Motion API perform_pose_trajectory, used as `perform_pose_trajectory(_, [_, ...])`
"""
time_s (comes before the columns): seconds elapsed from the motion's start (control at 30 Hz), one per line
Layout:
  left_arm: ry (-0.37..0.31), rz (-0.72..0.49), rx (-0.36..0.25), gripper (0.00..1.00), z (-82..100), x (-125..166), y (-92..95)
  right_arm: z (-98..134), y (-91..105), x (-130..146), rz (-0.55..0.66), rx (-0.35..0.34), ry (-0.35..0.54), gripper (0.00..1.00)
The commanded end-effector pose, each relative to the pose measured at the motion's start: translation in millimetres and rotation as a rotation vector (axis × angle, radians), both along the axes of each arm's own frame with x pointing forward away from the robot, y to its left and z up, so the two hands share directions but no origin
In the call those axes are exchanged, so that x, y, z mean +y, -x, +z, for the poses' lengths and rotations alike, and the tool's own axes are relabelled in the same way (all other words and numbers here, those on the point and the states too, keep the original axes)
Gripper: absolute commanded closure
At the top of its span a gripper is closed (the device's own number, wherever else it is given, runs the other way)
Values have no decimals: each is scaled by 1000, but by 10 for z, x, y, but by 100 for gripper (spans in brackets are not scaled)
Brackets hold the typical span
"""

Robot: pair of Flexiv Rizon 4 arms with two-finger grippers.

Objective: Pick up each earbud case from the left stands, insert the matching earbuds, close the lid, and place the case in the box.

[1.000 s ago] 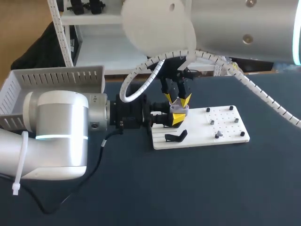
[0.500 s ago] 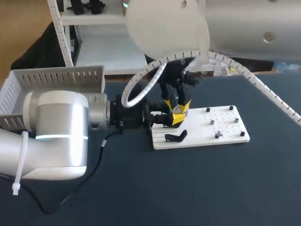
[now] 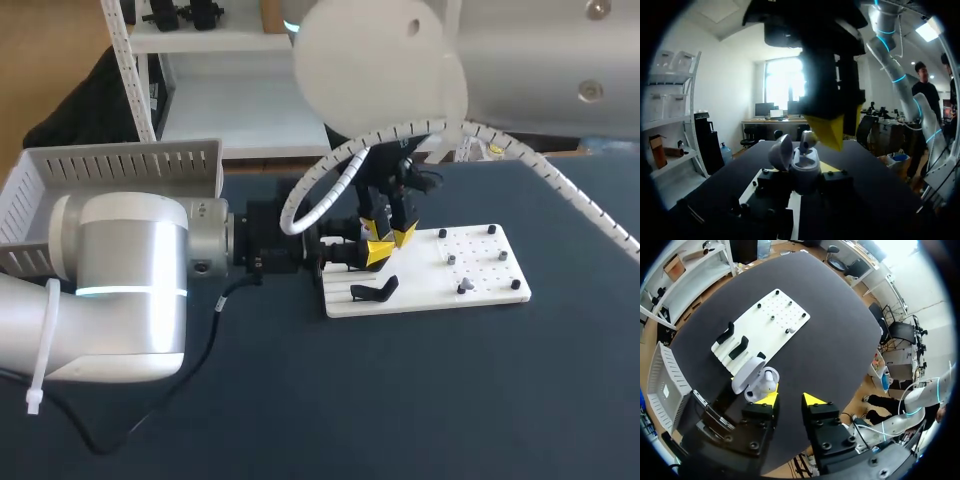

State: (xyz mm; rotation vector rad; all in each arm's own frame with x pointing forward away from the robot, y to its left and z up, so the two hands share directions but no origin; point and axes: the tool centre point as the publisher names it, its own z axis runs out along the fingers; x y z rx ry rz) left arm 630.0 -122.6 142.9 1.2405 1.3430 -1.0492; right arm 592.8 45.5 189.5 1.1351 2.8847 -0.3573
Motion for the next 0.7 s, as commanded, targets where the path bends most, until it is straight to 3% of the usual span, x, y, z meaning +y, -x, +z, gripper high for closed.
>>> perform_pose_trajectory(0.03, [4,2,-3,100,-12,2,5,14,-39,20,-2,2,5,71])
perform_pose_trajectory(0.43, [4,2,-3,100,-12,2,5,3,-81,-28,-23,-12,-4,69])
perform_pose_trajectory(0.7, [4,2,-3,100,-12,2,5,166,-20,-41,-6,-69,-47,64])
